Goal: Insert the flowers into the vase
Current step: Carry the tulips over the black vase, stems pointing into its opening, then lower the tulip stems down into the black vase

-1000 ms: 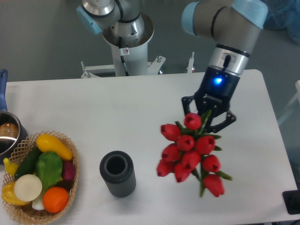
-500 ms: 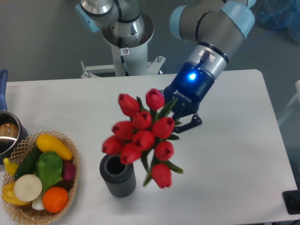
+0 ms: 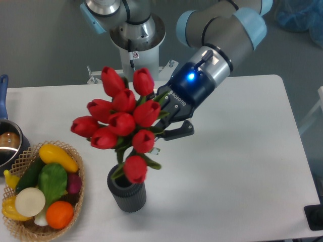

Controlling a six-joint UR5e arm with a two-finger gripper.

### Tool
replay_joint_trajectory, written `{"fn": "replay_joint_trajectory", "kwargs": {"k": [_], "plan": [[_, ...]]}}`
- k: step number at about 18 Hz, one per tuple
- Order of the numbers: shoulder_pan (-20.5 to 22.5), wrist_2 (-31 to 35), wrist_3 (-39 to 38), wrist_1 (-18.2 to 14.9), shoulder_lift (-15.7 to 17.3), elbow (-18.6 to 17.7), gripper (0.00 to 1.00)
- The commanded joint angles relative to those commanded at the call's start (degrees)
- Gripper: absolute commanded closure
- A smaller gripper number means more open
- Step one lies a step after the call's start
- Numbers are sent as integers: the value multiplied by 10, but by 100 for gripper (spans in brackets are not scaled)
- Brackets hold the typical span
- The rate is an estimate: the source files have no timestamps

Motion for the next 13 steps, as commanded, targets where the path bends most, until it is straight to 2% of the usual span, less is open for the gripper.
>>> {"fn": "replay_joint_trajectory", "kwargs": {"k": [4,13], "plan": [[-7,-49,2,0,-9,1,79],[-16,-105,29,1,-40,0,79]]}}
